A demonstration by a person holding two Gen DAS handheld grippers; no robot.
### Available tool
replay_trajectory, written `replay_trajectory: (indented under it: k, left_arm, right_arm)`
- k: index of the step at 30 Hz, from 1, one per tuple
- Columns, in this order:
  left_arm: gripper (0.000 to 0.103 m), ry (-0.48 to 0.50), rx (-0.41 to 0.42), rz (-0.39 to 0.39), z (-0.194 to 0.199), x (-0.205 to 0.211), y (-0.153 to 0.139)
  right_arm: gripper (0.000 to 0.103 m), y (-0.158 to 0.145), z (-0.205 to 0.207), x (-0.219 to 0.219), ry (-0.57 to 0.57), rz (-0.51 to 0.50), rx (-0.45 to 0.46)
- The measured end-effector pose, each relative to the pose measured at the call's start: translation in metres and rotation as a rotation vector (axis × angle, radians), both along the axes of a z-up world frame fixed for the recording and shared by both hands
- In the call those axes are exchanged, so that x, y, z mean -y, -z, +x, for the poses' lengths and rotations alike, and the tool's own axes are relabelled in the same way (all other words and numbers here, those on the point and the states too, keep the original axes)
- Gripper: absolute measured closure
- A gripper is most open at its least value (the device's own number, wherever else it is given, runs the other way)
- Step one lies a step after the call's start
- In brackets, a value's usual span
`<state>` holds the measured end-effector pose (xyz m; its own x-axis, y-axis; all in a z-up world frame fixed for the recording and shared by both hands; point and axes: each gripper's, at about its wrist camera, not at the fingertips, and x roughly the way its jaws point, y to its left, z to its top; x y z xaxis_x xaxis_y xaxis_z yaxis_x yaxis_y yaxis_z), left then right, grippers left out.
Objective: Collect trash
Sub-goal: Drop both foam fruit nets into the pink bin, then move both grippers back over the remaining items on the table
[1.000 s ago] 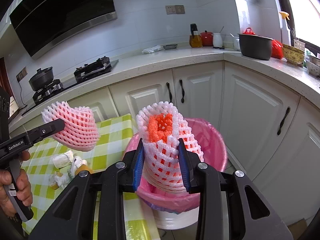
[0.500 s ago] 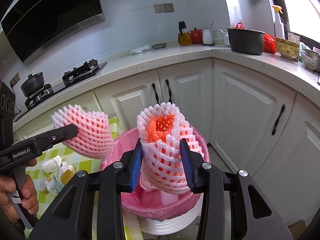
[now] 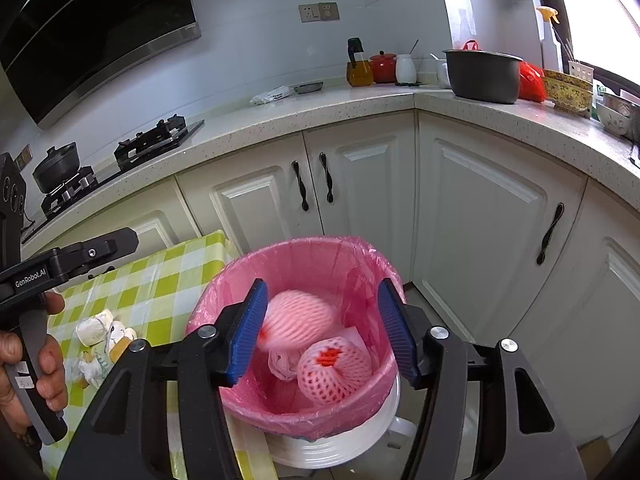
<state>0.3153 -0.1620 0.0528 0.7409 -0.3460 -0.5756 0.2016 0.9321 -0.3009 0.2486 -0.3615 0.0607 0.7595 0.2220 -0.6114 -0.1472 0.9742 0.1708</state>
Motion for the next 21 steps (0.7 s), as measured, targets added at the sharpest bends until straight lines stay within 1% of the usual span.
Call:
replay_trajectory:
  k: [5, 6, 7, 8, 10, 13, 17, 21]
  left_arm:
    - [0.034, -0.014, 0.002, -0.008, -0.02, -0.014, 0.003]
    - [0.034, -0.019, 0.005, -0.005, -0.025, -0.017, 0.004]
    - [0.034, -0.025, 0.007, -0.001, -0.031, -0.021, 0.004]
    - [0.033, -0.028, 0.008, 0.0, -0.035, -0.024, 0.004]
    - [0.033, -0.044, 0.013, 0.008, -0.046, -0.033, 0.005]
    - [0.031, -0.07, 0.02, 0.015, -0.061, -0.047, 0.006]
    - [0.03, -0.107, 0.025, 0.024, -0.081, -0.068, 0.008]
    - [0.03, -0.164, 0.028, 0.029, -0.102, -0.099, 0.01]
  right_arm:
    - [0.043, 0.003, -0.011, -0.004, 0.0, 0.003, -0.013]
    - [0.041, 0.004, -0.013, -0.005, 0.001, 0.004, -0.012]
    - [0.036, 0.003, -0.016, -0.005, 0.003, 0.005, -0.01]
    - [0.034, 0.002, -0.02, -0.007, 0.003, 0.005, -0.004]
    - [0.034, 0.0, -0.025, -0.011, 0.001, -0.006, 0.005]
    - [0.027, -0.003, -0.034, -0.02, -0.012, -0.012, 0.017]
    - [0.026, -0.003, -0.044, -0.037, -0.043, -0.01, 0.016]
    - [0.026, 0.0, -0.054, -0.056, -0.078, -0.006, 0.005]
